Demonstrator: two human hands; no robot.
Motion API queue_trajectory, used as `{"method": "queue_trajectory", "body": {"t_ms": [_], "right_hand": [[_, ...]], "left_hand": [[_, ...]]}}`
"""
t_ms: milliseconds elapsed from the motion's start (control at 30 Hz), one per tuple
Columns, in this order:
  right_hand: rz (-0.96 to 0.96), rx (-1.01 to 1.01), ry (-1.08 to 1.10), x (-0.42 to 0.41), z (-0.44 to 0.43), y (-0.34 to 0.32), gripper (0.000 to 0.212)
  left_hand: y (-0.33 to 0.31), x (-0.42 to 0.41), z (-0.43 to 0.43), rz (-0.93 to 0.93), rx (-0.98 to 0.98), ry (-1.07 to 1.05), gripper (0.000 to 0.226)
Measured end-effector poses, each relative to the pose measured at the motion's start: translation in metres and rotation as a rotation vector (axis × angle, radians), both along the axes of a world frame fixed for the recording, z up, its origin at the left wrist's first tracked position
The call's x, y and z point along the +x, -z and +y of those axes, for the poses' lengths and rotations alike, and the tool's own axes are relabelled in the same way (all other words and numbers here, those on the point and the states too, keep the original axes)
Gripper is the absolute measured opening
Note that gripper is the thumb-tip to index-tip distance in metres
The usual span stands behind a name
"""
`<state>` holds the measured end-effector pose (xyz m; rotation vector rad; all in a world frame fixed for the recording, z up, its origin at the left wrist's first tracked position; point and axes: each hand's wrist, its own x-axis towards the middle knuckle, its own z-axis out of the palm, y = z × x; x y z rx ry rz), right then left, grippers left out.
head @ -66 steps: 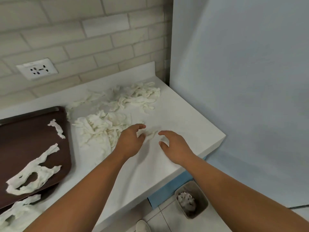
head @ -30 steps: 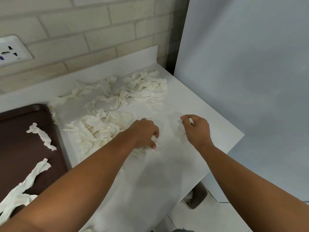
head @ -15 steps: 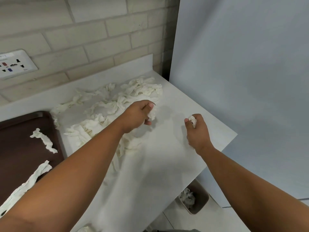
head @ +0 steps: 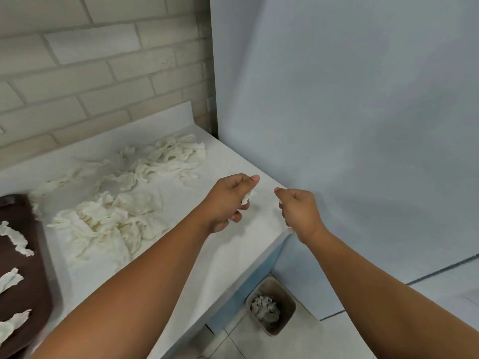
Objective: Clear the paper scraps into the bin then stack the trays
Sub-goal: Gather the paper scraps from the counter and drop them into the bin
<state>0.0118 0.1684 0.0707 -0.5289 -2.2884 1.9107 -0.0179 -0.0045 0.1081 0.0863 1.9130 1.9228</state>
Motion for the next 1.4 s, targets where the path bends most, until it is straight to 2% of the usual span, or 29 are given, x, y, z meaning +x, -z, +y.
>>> {"method": "queue_trajectory", "body": {"t_ms": [100, 200, 367, 600, 800, 967, 1067, 1200, 1400], "right_hand": [[-0.017, 0.025, 0.018, 0.023, 0.041, 0.004, 0.035], [-0.012, 0.073, 0.025, 0.044, 0.078, 0.009, 0.031], [-0.026, 0.077, 0.079, 0.073, 0.129, 0.034, 0.039], [-0.139, 0.036, 0.085, 0.104, 0.171, 0.09, 0.048], [-0.301, -0.145, 0.079, 0.125, 0.172, 0.137, 0.042], [-0.481, -0.23, 0.053, 0.137, 0.164, 0.193, 0.032], [-0.596, -0.235, 0.047, 0.141, 0.157, 0.242, 0.028], [-0.689, -0.182, 0.045, 0.151, 0.147, 0.318, 0.033], [-0.745, -0.07, 0.026, 0.154, 0.136, 0.429, 0.036]], "left_hand": [[0.005, 0.013, 0.048, 0.02, -0.001, -0.029, 0.022], [0.018, 0.026, 0.089, 0.015, -0.003, 0.006, 0.009], [0.052, 0.055, 0.136, -0.19, 0.014, 0.215, 0.017], [0.106, 0.093, 0.169, -0.307, -0.083, 0.15, 0.023], [0.165, 0.108, 0.165, -0.294, -0.356, 0.176, 0.05], [0.233, 0.108, 0.156, -0.384, -0.541, 0.104, 0.058], [0.283, 0.111, 0.151, -0.37, -0.645, 0.193, 0.055], [0.363, 0.121, 0.145, -0.413, -0.752, 0.281, 0.073], [0.487, 0.131, 0.137, -0.416, -0.783, 0.333, 0.061]]}}
